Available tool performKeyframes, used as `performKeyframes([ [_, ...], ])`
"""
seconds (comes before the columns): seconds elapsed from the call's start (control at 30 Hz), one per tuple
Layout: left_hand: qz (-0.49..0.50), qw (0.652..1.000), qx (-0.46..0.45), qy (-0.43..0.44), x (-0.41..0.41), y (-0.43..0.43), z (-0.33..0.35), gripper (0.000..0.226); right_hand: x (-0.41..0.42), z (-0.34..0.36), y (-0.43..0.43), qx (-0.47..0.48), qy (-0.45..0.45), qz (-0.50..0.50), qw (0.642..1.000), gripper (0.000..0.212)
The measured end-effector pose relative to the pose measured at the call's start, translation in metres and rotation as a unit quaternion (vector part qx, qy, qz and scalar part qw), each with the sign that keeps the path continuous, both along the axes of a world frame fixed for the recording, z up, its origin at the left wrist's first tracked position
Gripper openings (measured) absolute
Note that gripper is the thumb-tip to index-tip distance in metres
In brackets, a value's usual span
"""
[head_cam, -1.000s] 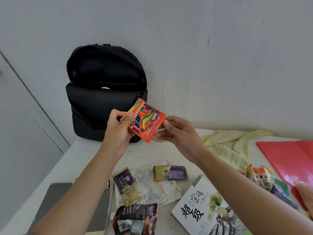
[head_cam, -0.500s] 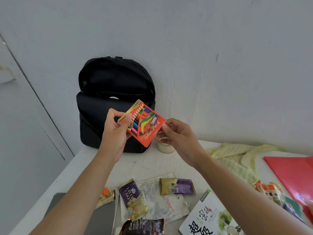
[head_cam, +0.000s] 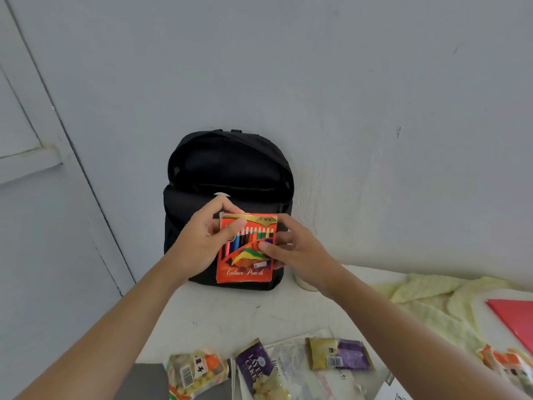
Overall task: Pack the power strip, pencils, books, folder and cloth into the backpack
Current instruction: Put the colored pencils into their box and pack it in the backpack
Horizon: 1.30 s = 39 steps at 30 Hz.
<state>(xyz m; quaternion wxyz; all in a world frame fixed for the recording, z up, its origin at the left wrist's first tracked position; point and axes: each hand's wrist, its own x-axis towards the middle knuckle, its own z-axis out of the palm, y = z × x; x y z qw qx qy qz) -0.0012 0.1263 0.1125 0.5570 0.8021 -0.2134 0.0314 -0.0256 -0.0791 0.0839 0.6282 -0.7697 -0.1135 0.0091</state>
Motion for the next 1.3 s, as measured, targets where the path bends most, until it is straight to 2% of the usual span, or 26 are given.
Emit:
performKeyframes([
  [0.1,-0.056,0.997,0.053,-0.011,0.004,0.008,0.007,0.025,0.009,-0.001,0.012,-0.022,-0.055,-0.022,0.998,0.03],
  [0.27,-0.056,0.997,0.036,0.042,0.017,0.023,0.019,0.035,0.019,0.005,0.02,-0.049,-0.107,-0.101,0.988,0.026],
  [0.37,-0.003,0.998,0.065,0.02,0.046,0.045,0.016,0.02,0.032,0.007,0.017,-0.031,-0.097,-0.165,0.981,0.025],
  [0.43,0.032,0.991,0.125,0.021,0.071,0.064,0.005,0.009,0.04,0.007,0.014,-0.042,-0.086,-0.193,0.976,0.027],
  [0.5,0.04,0.969,0.242,0.039,0.094,0.081,-0.013,0.014,0.047,0.004,0.012,-0.051,-0.076,-0.204,0.975,0.027],
  [0.57,-0.001,0.925,0.368,0.1,0.107,0.087,-0.035,0.026,0.053,0.0,0.01,-0.051,-0.066,-0.217,0.973,0.027],
  [0.63,-0.043,0.883,0.432,0.178,0.109,0.084,-0.055,0.04,0.059,-0.004,0.009,-0.043,-0.057,-0.234,0.97,0.025],
  [0.67,-0.043,0.874,0.44,0.201,0.107,0.081,-0.063,0.045,0.061,-0.006,0.008,-0.039,-0.05,-0.241,0.968,0.025],
  [0.73,0.002,0.898,0.38,0.222,0.11,0.076,-0.074,0.052,0.067,-0.008,0.007,-0.028,-0.032,-0.242,0.969,0.025],
  [0.83,0.088,0.946,0.17,0.261,0.119,0.071,-0.076,0.054,0.069,-0.011,0.01,0.007,0.002,-0.193,0.981,0.02],
  [0.9,0.111,0.954,0.062,0.27,0.124,0.069,-0.071,0.047,0.069,-0.017,0.015,0.011,0.012,-0.153,0.988,0.02],
  [0.97,0.107,0.946,-0.012,0.305,0.127,0.068,-0.066,0.039,0.069,-0.021,0.02,-0.016,0.009,-0.126,0.992,0.021],
  [1.07,0.086,0.926,-0.08,0.358,0.13,0.073,-0.066,0.026,0.067,-0.024,0.022,-0.045,-0.006,-0.062,0.997,0.018],
  [1.2,0.1,0.926,-0.114,0.347,0.129,0.078,-0.059,0.01,0.062,-0.027,0.023,-0.121,-0.044,0.045,0.991,0.019],
  [1.3,0.098,0.929,-0.159,0.319,0.125,0.078,-0.047,0.006,0.063,-0.032,0.023,-0.19,-0.072,0.068,0.977,0.025],
])
